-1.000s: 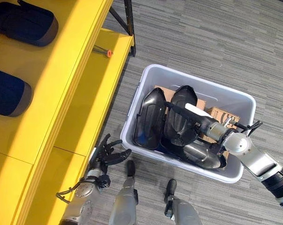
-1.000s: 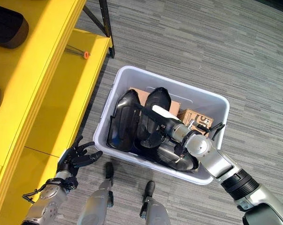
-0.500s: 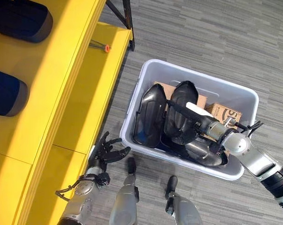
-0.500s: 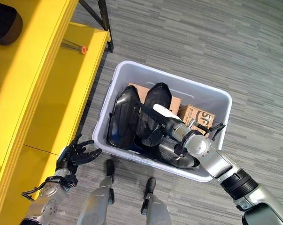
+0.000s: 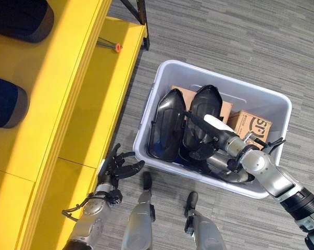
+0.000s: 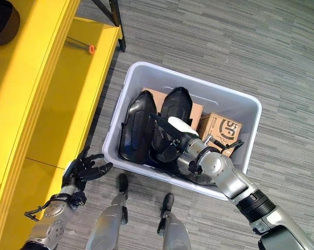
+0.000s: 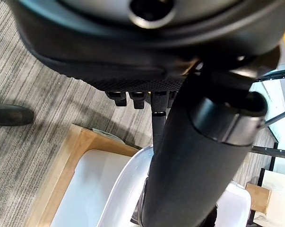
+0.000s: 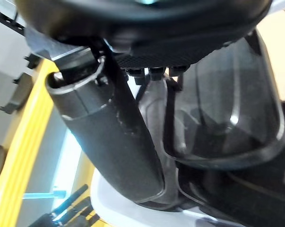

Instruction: Move parts from the plastic box to the shelf.

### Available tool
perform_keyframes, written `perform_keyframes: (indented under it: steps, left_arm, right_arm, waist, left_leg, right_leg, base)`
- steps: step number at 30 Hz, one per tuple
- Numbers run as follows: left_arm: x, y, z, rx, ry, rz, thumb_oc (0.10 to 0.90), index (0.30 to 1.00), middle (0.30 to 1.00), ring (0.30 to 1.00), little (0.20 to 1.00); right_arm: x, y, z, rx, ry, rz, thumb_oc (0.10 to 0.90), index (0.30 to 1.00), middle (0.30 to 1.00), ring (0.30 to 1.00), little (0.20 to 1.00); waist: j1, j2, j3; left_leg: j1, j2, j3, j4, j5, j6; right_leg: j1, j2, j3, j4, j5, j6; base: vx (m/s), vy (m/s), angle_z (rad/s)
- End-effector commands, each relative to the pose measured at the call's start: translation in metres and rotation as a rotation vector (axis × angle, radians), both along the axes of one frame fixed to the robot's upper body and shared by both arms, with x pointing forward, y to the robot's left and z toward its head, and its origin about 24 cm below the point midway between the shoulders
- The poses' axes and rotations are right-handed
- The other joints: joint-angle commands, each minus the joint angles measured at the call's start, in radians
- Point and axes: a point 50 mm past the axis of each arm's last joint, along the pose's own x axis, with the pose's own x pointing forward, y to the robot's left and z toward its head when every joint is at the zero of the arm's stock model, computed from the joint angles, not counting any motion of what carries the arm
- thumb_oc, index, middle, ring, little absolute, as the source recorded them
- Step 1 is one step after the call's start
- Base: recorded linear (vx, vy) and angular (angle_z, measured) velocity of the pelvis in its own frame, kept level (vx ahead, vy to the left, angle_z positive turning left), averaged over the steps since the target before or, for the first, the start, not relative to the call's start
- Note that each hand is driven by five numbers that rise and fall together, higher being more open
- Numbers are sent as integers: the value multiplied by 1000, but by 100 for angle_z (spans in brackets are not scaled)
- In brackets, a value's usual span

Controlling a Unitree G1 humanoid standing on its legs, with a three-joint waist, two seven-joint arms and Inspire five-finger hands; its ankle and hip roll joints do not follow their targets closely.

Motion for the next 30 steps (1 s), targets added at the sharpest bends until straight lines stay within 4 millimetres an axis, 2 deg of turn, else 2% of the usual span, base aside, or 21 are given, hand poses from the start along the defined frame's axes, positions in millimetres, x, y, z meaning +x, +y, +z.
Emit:
perform_keyframes:
  steps: [1,7,15,22,30]
  left_arm:
    - [3,-28,14,-78,-97,-82,900,1000,1000,1000,1000]
    - [3,-28,15,-75,-104,-77,900,1000,1000,1000,1000]
    - [2,-27,15,-76,-101,-68,900,1000,1000,1000,1000]
    - [4,-27,17,-76,-114,-64,900,1000,1000,1000,1000]
    - [4,-26,19,-69,-119,-61,900,1000,1000,1000,1000]
  right_arm:
    - [-2,10,43,15,-215,65,900,1000,1000,1000,1000]
    - [-1,7,37,36,-206,33,900,1000,1000,1000,1000]
    - [-4,1,18,51,-161,-15,900,1000,1000,1000,1000]
    - [-4,1,16,58,-164,-26,900,1000,1000,1000,1000]
    - [0,-2,22,44,-202,-53,900,1000,1000,1000,1000]
  waist:
    - [-40,-3,10]
    - [-41,1,20]
    - [-44,7,24]
    - [-47,9,41]
    - [-43,19,62]
  left_leg:
    - [-9,81,-10,72,-47,-66]
    - [-14,77,-11,70,-45,-65]
    - [-20,77,-12,70,-44,-64]
    - [-31,78,-17,94,-56,-61]
    - [-63,80,-27,134,-71,-59]
  right_leg:
    - [-61,-70,24,-59,96,25]
    - [-67,-71,23,-56,96,25]
    - [-76,-71,23,-50,94,25]
    - [-90,-72,28,-14,78,20]
    - [-125,-73,30,49,47,12]
  base:
    - [-5,-2,-4]
    - [0,0,0]
    - [0,0,0]
    - [0,-1,0]
    - [0,-2,0]
